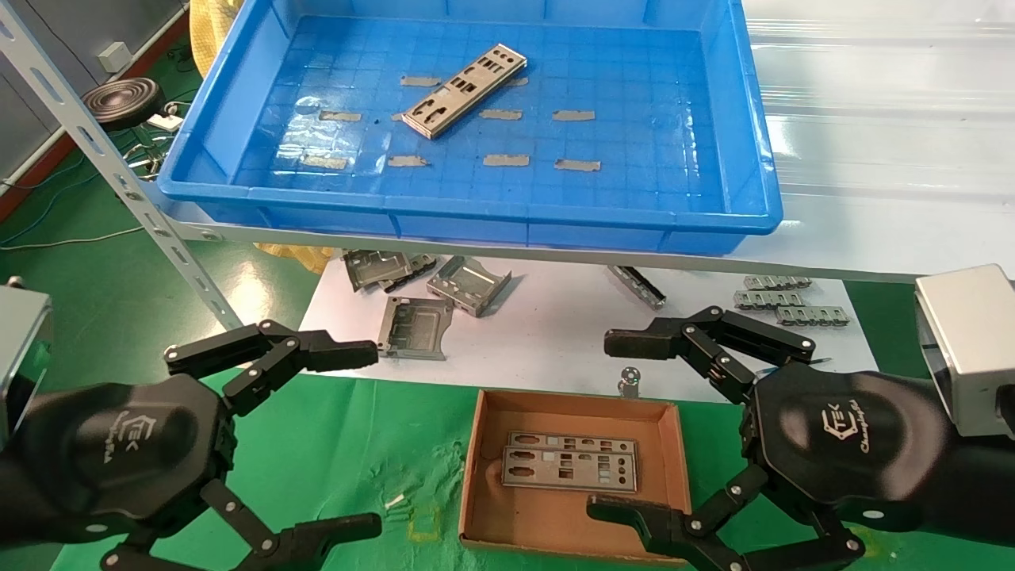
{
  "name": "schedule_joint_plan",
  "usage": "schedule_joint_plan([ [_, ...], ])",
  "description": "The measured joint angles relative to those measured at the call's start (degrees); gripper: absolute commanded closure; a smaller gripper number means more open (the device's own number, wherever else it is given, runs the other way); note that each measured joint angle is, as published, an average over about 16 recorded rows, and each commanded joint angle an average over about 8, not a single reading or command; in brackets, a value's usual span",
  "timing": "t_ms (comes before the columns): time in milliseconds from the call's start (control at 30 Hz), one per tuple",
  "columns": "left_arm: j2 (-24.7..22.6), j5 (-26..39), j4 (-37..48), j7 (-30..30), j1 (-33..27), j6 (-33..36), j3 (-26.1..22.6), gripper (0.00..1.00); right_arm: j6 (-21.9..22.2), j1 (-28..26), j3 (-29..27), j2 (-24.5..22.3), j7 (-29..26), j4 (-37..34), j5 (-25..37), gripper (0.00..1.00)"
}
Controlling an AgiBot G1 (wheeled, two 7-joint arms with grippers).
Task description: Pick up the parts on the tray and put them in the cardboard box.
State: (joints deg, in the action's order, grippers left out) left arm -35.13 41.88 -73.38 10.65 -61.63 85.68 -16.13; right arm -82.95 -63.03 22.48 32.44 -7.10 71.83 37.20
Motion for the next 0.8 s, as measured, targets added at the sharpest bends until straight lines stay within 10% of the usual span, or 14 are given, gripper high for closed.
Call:
schedule_joint_plan([
  [800, 0.0, 0.0, 0.0, 0.0, 0.0, 0.0, 0.0, 0.0, 0.0, 0.0, 0.0, 0.0, 0.0, 0.0, 0.0, 0.0],
])
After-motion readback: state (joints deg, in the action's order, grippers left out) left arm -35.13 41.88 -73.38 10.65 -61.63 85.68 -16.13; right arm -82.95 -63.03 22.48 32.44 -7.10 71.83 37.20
